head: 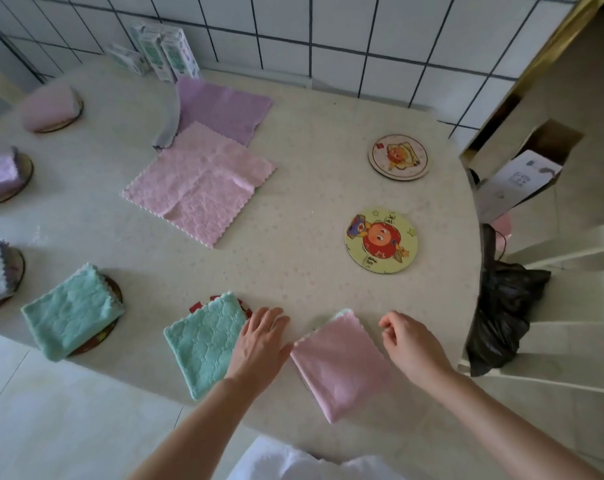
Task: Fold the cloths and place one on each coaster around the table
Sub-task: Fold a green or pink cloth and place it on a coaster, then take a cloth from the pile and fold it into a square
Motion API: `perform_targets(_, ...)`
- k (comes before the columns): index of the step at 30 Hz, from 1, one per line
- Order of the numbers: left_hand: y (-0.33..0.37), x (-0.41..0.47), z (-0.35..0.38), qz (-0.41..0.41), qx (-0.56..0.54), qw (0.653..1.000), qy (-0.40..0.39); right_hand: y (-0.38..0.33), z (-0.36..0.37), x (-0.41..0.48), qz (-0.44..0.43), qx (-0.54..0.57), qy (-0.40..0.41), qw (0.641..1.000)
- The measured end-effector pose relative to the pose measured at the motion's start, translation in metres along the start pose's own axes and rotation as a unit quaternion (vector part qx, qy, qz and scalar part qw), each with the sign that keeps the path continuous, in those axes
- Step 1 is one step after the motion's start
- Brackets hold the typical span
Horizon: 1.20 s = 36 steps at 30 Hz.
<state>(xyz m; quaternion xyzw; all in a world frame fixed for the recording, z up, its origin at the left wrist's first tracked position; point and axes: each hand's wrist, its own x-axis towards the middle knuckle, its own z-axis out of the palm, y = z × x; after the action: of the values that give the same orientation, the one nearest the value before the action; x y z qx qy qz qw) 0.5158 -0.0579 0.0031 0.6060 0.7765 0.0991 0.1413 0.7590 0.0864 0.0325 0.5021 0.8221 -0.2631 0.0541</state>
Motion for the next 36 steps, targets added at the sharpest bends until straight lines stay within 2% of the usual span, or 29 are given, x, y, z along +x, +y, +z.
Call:
perform_targets(11, -0.113, 0.09, -0.052, -0.082, -0.001, 0.996, 0.025, -0.13, -0.029, 0.153, -0.154, -0.087, -0.04, 0.983)
perform_targets(17, -0.157, 0.133, -0.061, -0.09, 0.023, 0.996, -0.001, -0.183, -0.021, 0.232, -0.167, -0.129, -0.047, 0.976)
perform_targets(20, -0.17, 0.149, -0.057, -0.091, 0.025, 0.996, -0.002, -0.2, -0.012, 0.262, -0.19, -0.158, -0.052, 0.968)
perform_targets(25, -0.186, 0.173, -0.045, -0.059, 0.075, 0.993, 0.066, -0.227, -0.009, 0.295, -0.248, -0.179, -0.047, 0.951)
perform_targets(29, -0.187, 0.183, -0.04, -0.04, 0.116, 0.989, 0.081, -0.244, -0.005, 0.316, -0.292, -0.22, -0.052, 0.929)
perform_targets(34, -0.185, 0.195, -0.04, -0.077, 0.101, 0.988, 0.091, -0.249, 0.012, 0.347, -0.304, -0.279, -0.047, 0.91)
perform_targets(36, -0.186, 0.201, -0.045, -0.099, 0.095, 0.984, 0.109, -0.253, 0.014, 0.355, -0.314, -0.271, -0.027, 0.91)
